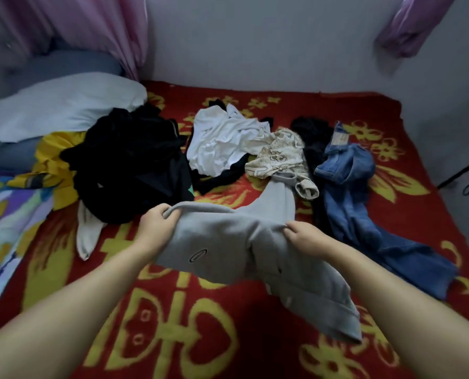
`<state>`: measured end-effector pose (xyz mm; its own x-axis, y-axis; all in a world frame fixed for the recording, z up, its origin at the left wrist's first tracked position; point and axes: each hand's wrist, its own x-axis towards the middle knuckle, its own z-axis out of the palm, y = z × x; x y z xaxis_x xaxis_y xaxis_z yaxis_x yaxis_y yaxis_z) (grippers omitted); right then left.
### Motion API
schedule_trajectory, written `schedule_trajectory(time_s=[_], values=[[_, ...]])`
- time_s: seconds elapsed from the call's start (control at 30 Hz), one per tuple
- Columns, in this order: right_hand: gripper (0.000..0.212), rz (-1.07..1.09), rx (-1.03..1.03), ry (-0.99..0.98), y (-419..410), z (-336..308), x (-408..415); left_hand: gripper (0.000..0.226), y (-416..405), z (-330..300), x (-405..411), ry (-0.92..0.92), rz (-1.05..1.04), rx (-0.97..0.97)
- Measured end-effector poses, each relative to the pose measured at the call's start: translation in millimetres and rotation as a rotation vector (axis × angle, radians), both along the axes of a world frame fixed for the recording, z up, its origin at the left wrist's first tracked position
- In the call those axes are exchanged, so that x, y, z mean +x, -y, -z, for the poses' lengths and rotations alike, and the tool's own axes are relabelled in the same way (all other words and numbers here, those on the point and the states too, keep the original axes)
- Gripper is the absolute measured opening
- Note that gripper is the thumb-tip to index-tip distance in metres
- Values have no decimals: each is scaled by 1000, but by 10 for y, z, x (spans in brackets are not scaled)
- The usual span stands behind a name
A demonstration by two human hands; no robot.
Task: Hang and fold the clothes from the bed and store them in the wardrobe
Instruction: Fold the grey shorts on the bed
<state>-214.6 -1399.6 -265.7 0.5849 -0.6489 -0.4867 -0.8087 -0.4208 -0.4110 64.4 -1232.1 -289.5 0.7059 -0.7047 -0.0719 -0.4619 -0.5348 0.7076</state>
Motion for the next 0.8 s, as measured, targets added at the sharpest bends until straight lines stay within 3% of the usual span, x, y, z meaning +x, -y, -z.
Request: schedule_trajectory(time_s=[0.23, 0.33, 0.4, 0.47, 0.6, 0.7, 0.8], values=[[29, 108, 99, 328, -465, -1472, 291, 18, -482, -1046, 263, 14, 46, 89], [29, 193, 122, 454, -653, -1996, 449, 48, -683, -1415, 22, 76, 198, -61], [30, 268, 116, 565, -802, -2269, 569, 62, -898, -1678, -275, 145, 465, -235], [27, 355, 117, 647, -940, -2485, 677, 78, -1143, -1826, -580, 185, 697, -279], [27, 559, 246, 670, -1173, -2720, 770, 108, -1503, -1889, -1037, 276, 743, -371], [31, 627, 295, 629, -1298, -2748, 765, 93, -1481, -1976, -1031, 226, 619, -453], [28, 573, 136, 511, -1450, -2713, 750, 61, -1320, -2219, -769, 42, 584, -408]])
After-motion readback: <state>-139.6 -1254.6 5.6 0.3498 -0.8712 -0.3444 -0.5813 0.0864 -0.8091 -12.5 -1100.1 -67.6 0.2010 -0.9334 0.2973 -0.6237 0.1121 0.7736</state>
